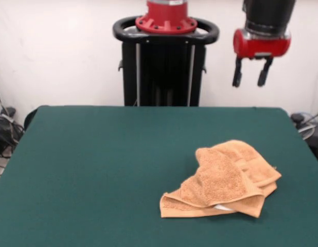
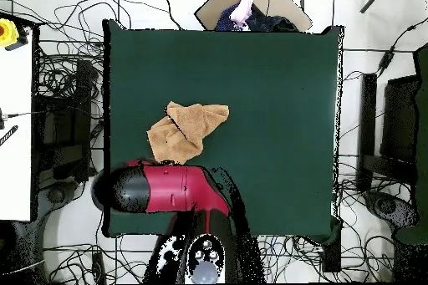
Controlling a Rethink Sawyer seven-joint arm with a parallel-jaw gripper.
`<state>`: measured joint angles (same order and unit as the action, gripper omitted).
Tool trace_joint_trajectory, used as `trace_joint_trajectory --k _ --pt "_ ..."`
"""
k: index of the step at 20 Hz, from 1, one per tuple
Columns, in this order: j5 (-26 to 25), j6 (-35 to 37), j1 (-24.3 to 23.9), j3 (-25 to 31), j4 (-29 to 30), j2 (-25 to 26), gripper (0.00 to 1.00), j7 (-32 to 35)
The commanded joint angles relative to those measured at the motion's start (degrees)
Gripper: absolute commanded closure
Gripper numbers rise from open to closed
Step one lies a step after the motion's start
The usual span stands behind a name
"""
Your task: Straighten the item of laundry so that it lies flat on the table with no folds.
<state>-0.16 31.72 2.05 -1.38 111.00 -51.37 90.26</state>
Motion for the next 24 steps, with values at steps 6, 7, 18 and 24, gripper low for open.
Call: trace_joint_trajectory --k 6,7,18,24 --pt "3.2 -1.8 3.2 -6.1 -14.8 12.4 0.0 19.5" --pt "3.5 -1.7 3.3 -6.3 -15.6 12.9 0.0 19.8" --pt "8.0 -0.5 4.9 -9.5 -22.0 17.7 0.0 23.5" --pt "10.3 -3.4 6.3 -10.0 -23.2 20.9 0.0 25.4"
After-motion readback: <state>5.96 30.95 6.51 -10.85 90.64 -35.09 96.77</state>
